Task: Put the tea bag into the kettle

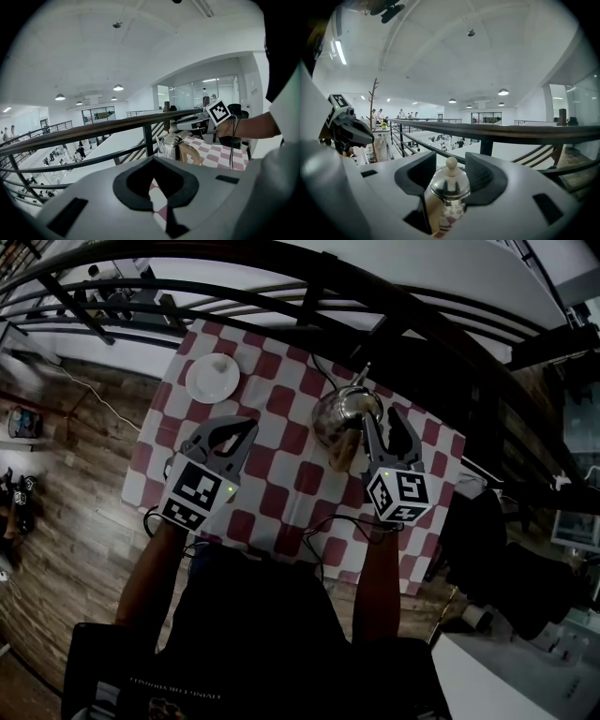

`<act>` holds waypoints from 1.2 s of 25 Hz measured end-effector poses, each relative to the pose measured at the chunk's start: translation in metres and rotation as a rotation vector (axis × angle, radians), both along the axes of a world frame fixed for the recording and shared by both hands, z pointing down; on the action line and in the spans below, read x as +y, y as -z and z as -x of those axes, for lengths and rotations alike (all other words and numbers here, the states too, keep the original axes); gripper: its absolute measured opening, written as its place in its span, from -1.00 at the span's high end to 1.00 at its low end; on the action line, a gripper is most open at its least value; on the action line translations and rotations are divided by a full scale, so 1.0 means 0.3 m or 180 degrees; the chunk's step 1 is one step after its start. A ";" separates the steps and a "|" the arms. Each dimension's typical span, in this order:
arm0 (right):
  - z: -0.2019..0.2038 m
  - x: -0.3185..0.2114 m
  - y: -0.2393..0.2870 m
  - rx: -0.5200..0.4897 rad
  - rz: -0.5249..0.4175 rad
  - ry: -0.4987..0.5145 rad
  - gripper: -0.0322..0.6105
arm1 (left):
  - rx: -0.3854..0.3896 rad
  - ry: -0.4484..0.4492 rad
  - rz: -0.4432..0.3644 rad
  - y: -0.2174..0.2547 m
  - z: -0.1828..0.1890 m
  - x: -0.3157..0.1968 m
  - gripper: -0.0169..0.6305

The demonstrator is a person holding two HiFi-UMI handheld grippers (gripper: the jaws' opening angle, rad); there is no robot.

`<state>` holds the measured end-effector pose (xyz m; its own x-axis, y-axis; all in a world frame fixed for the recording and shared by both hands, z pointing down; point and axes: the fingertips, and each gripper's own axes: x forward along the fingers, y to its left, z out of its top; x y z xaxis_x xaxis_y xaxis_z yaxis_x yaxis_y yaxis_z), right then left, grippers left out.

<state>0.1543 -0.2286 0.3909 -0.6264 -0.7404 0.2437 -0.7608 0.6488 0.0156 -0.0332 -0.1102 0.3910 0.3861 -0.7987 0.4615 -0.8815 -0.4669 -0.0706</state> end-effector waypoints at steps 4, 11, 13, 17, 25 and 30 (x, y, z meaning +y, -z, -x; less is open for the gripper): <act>-0.047 0.081 0.037 -0.0212 0.0071 0.0079 0.34 | -0.0019 -0.0006 0.0013 0.005 -0.068 0.027 0.94; -0.122 0.287 0.193 -0.0372 -0.0070 0.0412 0.56 | -0.0030 0.0202 -0.0021 0.067 -0.147 0.121 0.94; -0.154 0.338 0.224 -0.0384 -0.0099 0.0449 0.61 | -0.0028 0.0271 -0.0028 0.084 -0.165 0.159 0.94; -0.201 0.421 0.255 -0.0414 -0.0067 0.0495 0.67 | -0.0025 0.0330 -0.0051 0.123 -0.205 0.222 0.94; -0.207 0.578 0.220 -0.0347 0.0094 0.0645 0.68 | 0.0056 0.0298 -0.0115 0.170 -0.261 0.310 0.94; -0.213 0.690 0.225 -0.0395 0.0193 0.0688 0.68 | 0.0101 0.0207 -0.0087 0.170 -0.303 0.391 0.94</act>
